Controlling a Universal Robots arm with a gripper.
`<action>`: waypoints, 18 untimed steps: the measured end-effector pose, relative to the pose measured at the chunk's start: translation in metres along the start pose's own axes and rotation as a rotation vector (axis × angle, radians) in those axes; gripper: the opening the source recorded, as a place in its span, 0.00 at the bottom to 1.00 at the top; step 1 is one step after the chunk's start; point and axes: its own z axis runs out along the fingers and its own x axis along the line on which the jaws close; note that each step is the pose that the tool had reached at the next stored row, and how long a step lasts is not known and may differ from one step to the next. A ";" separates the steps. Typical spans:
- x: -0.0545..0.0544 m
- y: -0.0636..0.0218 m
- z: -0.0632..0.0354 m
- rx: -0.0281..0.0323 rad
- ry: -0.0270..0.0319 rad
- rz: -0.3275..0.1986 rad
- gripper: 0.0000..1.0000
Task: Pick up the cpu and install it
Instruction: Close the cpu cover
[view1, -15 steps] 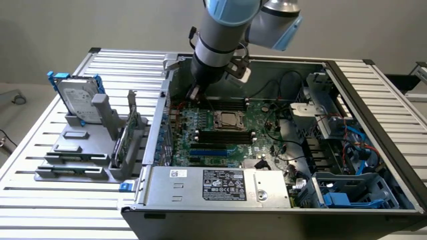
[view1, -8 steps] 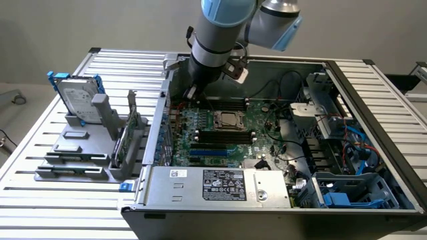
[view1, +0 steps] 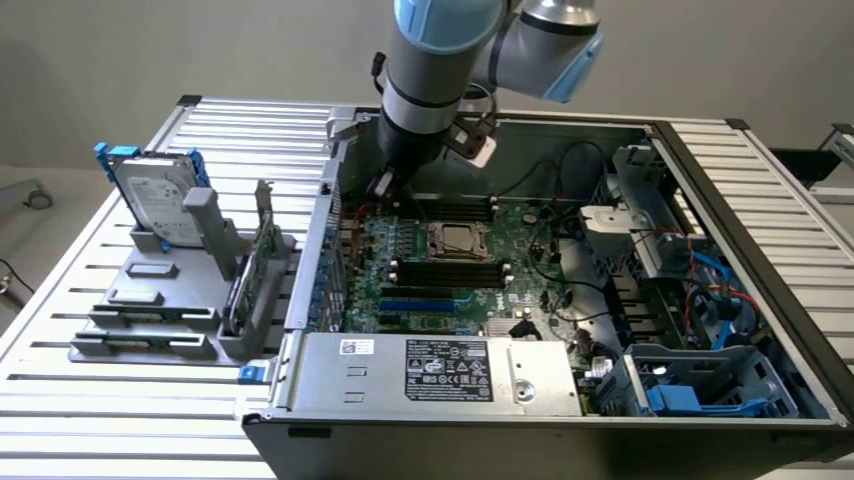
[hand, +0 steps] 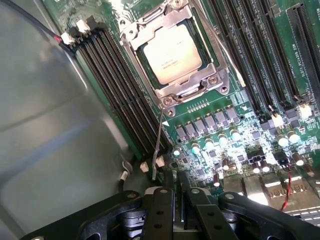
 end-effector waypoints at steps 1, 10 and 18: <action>0.000 -0.0001 0.0001 -0.0049 0.0036 0.005 0.18; 0.000 -0.0030 0.0007 -0.0411 0.0315 0.054 0.18; 0.000 -0.0069 0.0006 -0.0712 0.0539 0.085 0.18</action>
